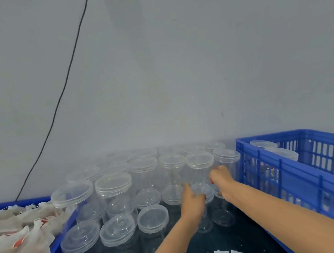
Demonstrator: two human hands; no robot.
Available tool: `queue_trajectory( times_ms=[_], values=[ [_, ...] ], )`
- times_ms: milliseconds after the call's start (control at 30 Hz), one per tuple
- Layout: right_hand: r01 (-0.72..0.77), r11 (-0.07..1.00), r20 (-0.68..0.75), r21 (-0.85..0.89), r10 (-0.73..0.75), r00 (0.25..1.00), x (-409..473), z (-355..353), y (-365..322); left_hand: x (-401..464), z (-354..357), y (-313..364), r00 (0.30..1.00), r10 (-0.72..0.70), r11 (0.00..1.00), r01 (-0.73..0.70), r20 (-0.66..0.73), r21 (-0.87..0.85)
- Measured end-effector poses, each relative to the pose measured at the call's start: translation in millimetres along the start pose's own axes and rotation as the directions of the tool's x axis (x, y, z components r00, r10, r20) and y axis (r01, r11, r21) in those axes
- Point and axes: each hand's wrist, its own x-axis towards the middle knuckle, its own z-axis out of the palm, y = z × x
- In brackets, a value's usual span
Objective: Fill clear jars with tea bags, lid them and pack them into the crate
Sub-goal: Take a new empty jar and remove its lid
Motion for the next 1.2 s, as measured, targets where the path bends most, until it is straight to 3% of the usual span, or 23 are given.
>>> queue_trajectory(
  times_ms=[433,667,900,1033,1200],
  values=[
    [-0.052,0.998,0.01,0.042,0.052,0.999,-13,-4,3,1,18,4,0.999,0.036,0.999,-0.035,0.03,-0.012],
    [-0.12,0.987,0.071,0.106,0.113,0.991,-48,-33,2,-39,15,7,0.994,0.078,0.996,-0.081,0.076,0.03],
    [-0.143,0.99,0.278,-0.014,0.141,0.95,-113,-33,33,-103,-8,-26,0.976,0.185,0.968,-0.16,-0.117,0.193],
    [-0.289,0.957,0.447,0.002,0.257,0.857,-140,-18,48,-120,-39,-47,0.952,0.167,0.936,-0.071,-0.256,0.345],
    [-0.276,0.958,0.541,-0.076,0.272,0.796,-157,1,59,-144,-80,-67,0.931,0.183,0.914,-0.043,-0.317,0.403]
  ],
)
